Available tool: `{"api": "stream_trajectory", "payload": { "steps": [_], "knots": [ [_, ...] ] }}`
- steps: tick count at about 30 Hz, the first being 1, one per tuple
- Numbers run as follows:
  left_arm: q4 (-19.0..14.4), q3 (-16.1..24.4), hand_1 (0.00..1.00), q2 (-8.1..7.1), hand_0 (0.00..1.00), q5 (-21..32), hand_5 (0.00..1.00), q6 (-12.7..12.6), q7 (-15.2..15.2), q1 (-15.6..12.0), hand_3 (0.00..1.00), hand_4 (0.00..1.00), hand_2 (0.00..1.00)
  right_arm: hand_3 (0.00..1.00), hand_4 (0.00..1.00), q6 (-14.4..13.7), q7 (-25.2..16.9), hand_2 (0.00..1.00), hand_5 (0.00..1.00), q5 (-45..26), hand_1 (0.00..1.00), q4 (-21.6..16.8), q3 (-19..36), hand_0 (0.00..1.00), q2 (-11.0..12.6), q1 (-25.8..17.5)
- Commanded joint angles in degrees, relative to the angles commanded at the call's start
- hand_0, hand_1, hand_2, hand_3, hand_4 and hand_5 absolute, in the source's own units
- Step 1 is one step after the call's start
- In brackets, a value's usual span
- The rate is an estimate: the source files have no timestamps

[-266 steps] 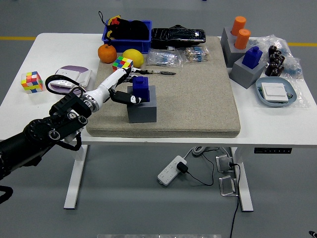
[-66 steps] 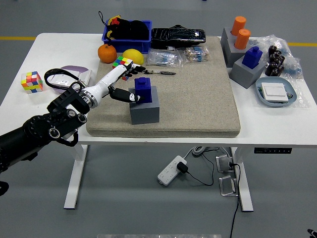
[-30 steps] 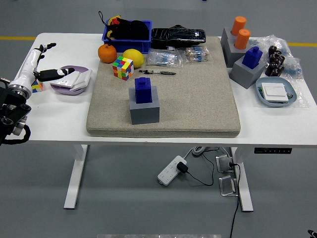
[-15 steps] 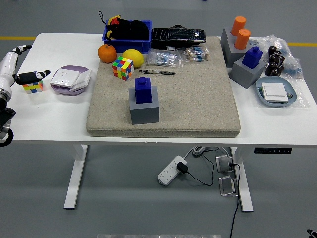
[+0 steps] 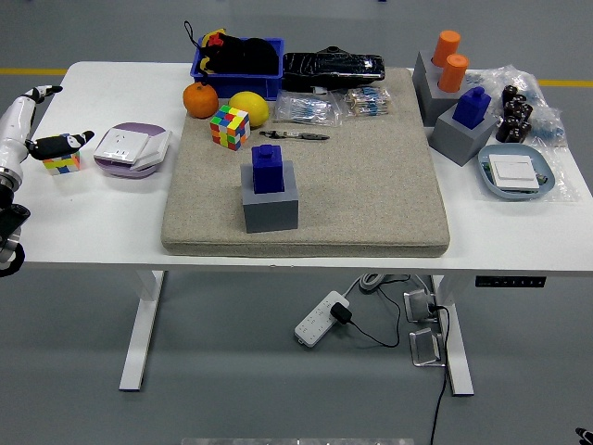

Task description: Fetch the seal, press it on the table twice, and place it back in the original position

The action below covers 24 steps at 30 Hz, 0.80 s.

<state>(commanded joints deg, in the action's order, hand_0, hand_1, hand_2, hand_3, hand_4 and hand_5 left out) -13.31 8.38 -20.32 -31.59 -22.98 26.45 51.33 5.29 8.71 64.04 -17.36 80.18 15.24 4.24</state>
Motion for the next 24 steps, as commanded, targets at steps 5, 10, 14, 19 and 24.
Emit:
{"api": "stream_trajectory", "payload": {
  "steps": [5, 10, 14, 19, 24],
  "knots": [
    [0.00, 0.14, 0.880, -0.03, 0.872, -0.23, 0.206, 0.01, -0.14, 0.09, 0.837, 0.858, 0.894, 0.686, 0.726, 0.06, -0.04, 0.681, 0.506, -0.03, 0.713, 0.03, -0.12, 0.814, -0.13, 0.10],
    [0.01, 0.07, 0.879, -0.05, 0.871, -0.63, 0.208, -0.05, -0.16, 0.15, 0.835, 0.856, 0.894, 0.686, 0.726, 0.08, -0.03, 0.681, 0.506, 0.07, 0.713, 0.04, -0.04, 0.814, -0.20, 0.21],
    [-0.03, -0.10, 0.879, -0.08, 0.871, -0.74, 0.208, 0.00, -0.39, 0.18, 0.835, 0.856, 0.894, 0.686, 0.726, 0.06, 0.05, 0.681, 0.506, 0.13, 0.713, 0.04, 0.09, 0.814, -0.15, 0.23],
    [-0.09, -0.64, 0.878, -0.07, 0.871, -1.05, 0.207, 0.21, -1.02, 0.14, 0.835, 0.851, 0.894, 0.686, 0.726, -0.01, 0.08, 0.683, 0.506, 0.11, 0.713, 0.00, 0.12, 0.815, -0.05, 0.32],
    [-0.13, -0.37, 0.877, 0.02, 0.871, -1.27, 0.206, 0.17, -1.09, 0.23, 0.835, 0.842, 0.897, 0.687, 0.726, 0.02, 0.09, 0.683, 0.506, 0.06, 0.714, 0.01, 0.02, 0.816, -0.13, 0.32]
  ]
}}
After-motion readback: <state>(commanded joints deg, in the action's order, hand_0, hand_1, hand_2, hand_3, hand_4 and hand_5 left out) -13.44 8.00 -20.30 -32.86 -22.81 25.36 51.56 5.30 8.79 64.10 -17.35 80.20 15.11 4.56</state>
